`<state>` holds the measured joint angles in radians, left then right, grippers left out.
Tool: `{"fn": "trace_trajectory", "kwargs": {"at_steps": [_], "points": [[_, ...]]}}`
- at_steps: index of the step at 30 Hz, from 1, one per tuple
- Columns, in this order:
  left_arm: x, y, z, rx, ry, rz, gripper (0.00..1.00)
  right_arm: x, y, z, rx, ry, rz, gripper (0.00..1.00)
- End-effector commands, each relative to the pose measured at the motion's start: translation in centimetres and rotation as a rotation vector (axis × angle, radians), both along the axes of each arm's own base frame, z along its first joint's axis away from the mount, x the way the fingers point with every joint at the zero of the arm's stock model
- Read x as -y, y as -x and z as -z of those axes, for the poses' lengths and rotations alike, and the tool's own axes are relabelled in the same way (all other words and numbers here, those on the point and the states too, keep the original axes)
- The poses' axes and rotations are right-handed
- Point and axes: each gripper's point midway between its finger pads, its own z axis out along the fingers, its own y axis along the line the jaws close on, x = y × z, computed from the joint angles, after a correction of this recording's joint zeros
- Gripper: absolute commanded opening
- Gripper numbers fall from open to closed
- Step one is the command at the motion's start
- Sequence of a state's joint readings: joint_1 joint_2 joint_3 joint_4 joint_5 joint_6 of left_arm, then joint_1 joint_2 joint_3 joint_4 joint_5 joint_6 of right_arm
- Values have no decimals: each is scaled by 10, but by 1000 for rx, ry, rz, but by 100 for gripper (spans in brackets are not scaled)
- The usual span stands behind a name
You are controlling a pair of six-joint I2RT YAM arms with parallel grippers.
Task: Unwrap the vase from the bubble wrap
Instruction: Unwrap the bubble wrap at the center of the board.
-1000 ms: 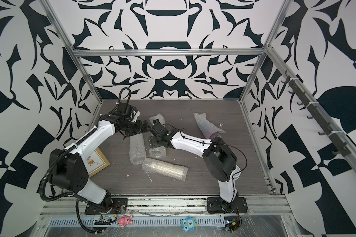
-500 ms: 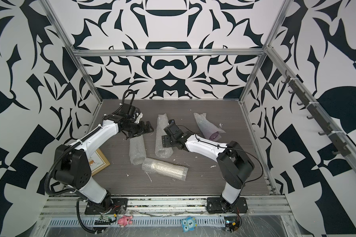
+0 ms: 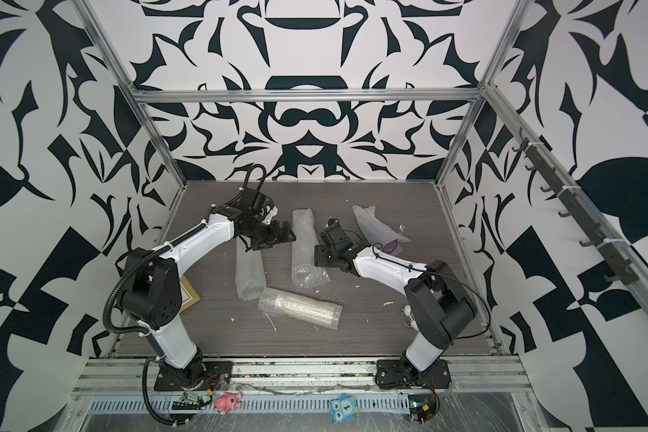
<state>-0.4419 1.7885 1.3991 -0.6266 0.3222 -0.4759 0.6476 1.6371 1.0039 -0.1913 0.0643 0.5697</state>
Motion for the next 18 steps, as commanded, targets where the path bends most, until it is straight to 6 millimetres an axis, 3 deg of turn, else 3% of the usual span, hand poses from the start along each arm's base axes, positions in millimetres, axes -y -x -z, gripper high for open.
{"fn": "trace_trajectory", "kwargs": {"at_steps": [1, 13, 18], "points": [[14, -2, -1, -12, 35, 15, 100, 5, 3, 0, -4, 0, 6, 69], [31, 1, 18, -76, 84, 20, 86, 14, 2, 6, -8, 15, 30, 57], [34, 0, 29, -98, 91, 15, 72, 14, 2, 0, 6, 5, 27, 56]]}}
